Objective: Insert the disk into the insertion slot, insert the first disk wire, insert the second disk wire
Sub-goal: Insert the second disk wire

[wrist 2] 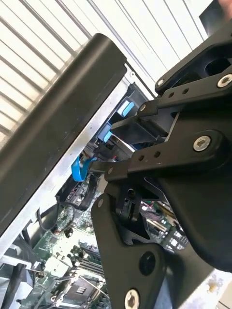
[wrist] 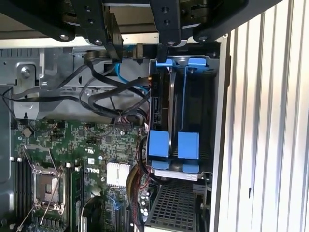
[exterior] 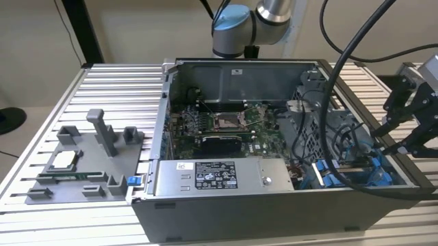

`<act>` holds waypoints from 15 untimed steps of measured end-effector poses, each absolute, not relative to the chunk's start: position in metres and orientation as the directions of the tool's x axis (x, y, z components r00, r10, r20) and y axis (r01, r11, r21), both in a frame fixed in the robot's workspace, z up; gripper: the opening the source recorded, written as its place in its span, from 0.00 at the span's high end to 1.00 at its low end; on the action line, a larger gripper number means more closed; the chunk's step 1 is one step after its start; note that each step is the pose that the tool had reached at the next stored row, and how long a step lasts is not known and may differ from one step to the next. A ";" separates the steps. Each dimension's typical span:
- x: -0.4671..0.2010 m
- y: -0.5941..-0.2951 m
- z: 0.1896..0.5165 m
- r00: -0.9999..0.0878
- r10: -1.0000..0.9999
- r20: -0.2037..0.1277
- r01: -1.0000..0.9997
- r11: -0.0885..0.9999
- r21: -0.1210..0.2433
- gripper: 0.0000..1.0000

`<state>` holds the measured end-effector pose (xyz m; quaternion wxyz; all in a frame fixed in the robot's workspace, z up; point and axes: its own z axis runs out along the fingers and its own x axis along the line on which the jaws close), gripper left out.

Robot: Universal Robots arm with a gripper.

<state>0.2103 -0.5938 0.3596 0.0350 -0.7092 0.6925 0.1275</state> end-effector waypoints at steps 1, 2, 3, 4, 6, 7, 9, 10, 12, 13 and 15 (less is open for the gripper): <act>0.210 -0.594 0.359 0.007 -0.972 -0.233 -0.991 -0.037 0.127 0.00; 0.210 -0.594 0.359 0.004 -0.972 -0.235 -0.991 -0.035 0.127 0.00; 0.210 -0.594 0.359 0.001 -0.972 -0.236 -0.991 -0.032 0.127 0.00; 0.211 -0.595 0.358 -0.002 -0.972 -0.236 -0.992 -0.029 0.127 0.00; 0.211 -0.596 0.358 -0.007 -0.972 -0.236 -0.992 -0.023 0.127 0.00; 0.211 -0.596 0.358 -0.010 -0.972 -0.236 -0.992 -0.021 0.127 0.00; 0.211 -0.597 0.357 -0.018 -0.972 -0.236 -0.992 -0.013 0.127 0.00; 0.211 -0.597 0.357 -0.022 -0.972 -0.236 -0.992 -0.009 0.127 0.00; 0.211 -0.597 0.357 -0.028 -0.971 -0.236 -0.992 -0.002 0.127 0.00; 0.211 -0.598 0.357 -0.031 -0.971 -0.236 -0.992 0.001 0.127 0.00; 0.211 -0.598 0.356 -0.036 -0.971 -0.236 -0.992 0.005 0.129 0.00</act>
